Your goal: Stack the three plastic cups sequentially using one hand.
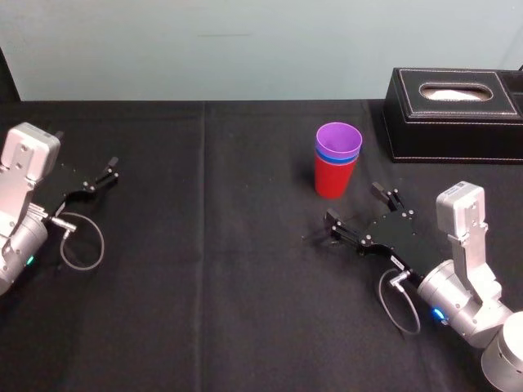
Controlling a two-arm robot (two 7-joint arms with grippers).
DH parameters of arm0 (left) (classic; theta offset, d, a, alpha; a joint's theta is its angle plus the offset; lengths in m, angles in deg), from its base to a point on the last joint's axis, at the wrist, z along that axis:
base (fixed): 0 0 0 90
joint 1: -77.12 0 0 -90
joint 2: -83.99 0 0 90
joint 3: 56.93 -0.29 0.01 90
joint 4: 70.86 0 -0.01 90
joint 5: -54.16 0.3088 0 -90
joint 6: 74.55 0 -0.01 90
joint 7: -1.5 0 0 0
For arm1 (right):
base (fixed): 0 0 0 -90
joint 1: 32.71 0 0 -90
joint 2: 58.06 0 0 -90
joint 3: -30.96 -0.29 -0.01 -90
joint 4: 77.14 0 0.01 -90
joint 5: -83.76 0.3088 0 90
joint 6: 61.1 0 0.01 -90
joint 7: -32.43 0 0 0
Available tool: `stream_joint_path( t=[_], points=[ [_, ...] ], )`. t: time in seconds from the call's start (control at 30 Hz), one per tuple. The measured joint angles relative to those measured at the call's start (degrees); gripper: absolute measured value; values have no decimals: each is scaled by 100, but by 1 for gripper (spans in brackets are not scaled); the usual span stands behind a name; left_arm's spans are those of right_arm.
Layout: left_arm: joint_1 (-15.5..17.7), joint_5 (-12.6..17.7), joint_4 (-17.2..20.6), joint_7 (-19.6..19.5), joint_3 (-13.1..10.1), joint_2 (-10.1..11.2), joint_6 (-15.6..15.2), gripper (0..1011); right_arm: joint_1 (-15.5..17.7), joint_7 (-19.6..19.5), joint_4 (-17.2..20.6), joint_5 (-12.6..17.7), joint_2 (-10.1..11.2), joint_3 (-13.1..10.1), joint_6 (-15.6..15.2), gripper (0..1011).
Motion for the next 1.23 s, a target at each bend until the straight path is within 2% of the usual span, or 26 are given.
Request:
stream_joint_path(
  t=[1.23],
  points=[
    [0,0,0,0,0,0,0,1005,0,0,0,0,0,0,0,1004]
  ],
)
